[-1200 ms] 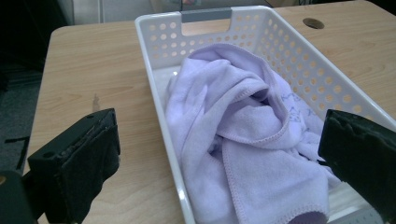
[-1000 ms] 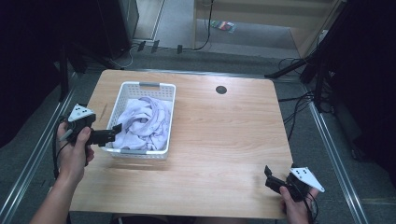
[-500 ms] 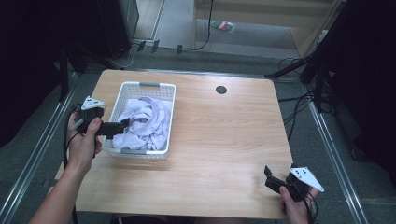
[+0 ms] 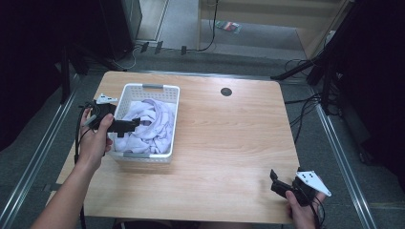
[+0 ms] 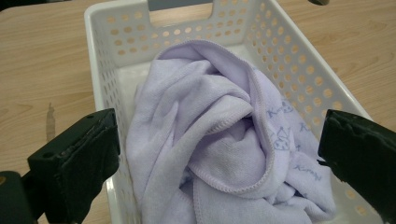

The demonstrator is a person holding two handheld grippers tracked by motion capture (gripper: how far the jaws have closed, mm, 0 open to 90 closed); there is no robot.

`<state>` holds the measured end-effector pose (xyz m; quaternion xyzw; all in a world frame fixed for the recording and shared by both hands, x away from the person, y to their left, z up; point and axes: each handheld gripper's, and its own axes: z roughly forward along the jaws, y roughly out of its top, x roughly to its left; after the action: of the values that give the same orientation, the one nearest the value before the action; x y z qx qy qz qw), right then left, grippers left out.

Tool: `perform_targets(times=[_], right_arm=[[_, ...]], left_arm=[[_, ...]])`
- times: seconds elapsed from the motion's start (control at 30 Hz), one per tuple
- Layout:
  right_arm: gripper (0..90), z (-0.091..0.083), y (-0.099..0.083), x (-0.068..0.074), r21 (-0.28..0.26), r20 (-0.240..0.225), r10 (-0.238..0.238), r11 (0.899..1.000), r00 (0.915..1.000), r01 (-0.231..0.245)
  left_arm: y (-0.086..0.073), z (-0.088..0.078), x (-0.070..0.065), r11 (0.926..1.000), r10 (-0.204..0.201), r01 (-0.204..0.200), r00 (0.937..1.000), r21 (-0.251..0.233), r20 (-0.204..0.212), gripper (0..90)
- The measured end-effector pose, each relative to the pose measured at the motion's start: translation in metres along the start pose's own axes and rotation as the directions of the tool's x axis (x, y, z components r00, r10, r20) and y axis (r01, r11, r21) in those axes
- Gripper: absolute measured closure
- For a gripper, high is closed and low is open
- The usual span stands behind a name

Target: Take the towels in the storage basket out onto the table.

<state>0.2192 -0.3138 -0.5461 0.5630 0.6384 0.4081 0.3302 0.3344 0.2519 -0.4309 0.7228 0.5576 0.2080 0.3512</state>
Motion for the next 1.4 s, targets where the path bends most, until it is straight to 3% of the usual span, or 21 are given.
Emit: perform_targets(times=[0.4, 0.7, 0.93, 1.03, 1.4], right_arm=[[1.0, 0.0, 0.0, 0.0, 0.001, 0.0, 0.002, 1.0, 1.0, -0.002], [1.0, 0.0, 0.0, 0.0, 0.006, 0.001, 0.011, 1.0, 0.9999, -0.011], [1.0, 0.0, 0.0, 0.0, 0.007, 0.0, 0.013, 1.0, 0.9999, -0.013], [1.0, 0.0, 0.0, -0.001, 0.005, -0.002, 0.013, 1.0, 0.9999, -0.013], [1.0, 0.0, 0.0, -0.001, 0.002, -0.006, 0.015, 1.0, 0.9999, -0.015]], left_arm=[[0.009, 0.022, -0.001, 0.9983, -0.009, 0.009, 1.0, 0.057, 0.002, 0.0], [0.015, 0.042, -0.006, 0.9931, -0.01, 0.011, 0.9999, 0.116, -0.006, 0.0], [0.019, 0.061, -0.009, 0.9844, 0.001, 0.001, 1.0, 0.176, -0.006, 0.0], [0.02, 0.068, -0.009, 0.9802, -0.014, 0.024, 0.9985, 0.196, -0.054, 0.0], [0.016, 0.092, -0.006, 0.963, -0.027, 0.035, 0.9991, 0.267, -0.033, 0.0]])
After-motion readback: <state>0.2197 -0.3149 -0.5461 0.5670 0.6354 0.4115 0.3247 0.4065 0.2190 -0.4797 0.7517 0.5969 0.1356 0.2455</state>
